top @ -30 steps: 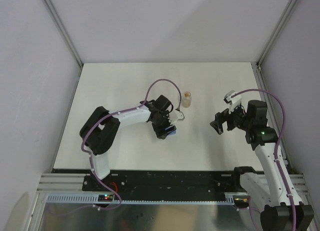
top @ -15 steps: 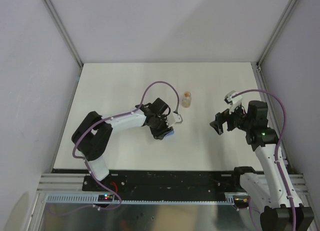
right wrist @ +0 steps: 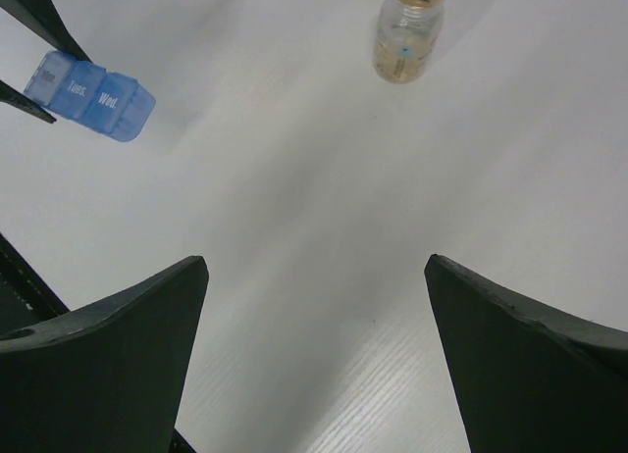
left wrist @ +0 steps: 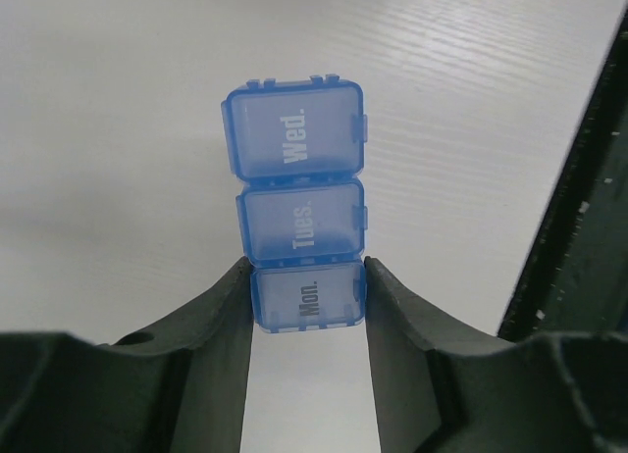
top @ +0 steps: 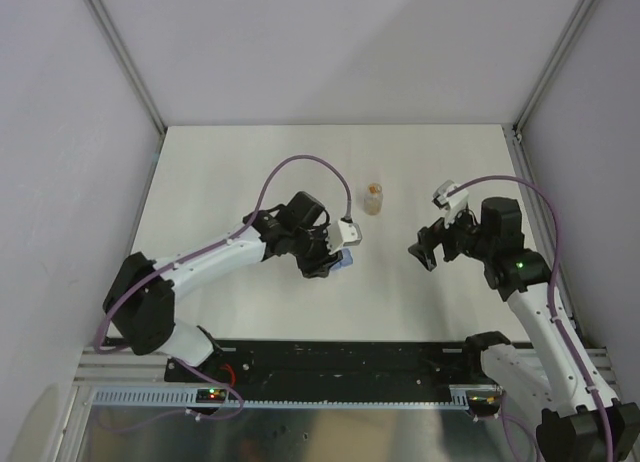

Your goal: Sort the pills into containers

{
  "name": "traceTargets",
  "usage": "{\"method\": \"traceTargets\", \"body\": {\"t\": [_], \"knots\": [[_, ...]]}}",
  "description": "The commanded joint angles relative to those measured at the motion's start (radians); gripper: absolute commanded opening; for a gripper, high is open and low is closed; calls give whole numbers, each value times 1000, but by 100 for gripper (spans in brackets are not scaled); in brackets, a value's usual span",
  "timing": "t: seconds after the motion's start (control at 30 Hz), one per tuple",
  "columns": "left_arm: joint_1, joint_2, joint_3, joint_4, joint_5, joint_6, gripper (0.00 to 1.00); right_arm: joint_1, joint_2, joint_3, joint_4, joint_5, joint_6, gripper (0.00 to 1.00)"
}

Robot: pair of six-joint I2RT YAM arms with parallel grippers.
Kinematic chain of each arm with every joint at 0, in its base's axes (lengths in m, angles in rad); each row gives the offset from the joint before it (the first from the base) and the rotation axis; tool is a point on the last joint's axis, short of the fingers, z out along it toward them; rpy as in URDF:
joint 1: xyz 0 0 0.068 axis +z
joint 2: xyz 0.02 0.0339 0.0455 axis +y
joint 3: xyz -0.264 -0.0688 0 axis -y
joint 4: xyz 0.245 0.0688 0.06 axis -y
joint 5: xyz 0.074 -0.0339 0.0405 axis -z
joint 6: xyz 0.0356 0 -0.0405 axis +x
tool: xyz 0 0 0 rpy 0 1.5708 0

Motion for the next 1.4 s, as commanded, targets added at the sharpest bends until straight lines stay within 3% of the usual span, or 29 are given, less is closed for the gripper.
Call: {"method": "traceTargets", "body": {"t": [0.0, 0.33, 0.5, 0.87, 1.37], "knots": [[-25, -89, 13, -48, 92, 1, 0, 43, 40, 70, 29, -4, 7, 100], [-50, -155, 80, -181, 211, 21, 0, 119, 123, 183, -18, -207, -37, 100], [-53, -165, 115, -250, 266, 39, 0, 222, 166, 227, -70, -310, -90, 100], [-52, -173, 198, -305, 339, 15, 0, 445, 260, 295, -137, -344, -185, 93], [-64, -187, 215, -305, 356, -23, 0, 520, 326, 313, -93, -336, -202, 83]]}}
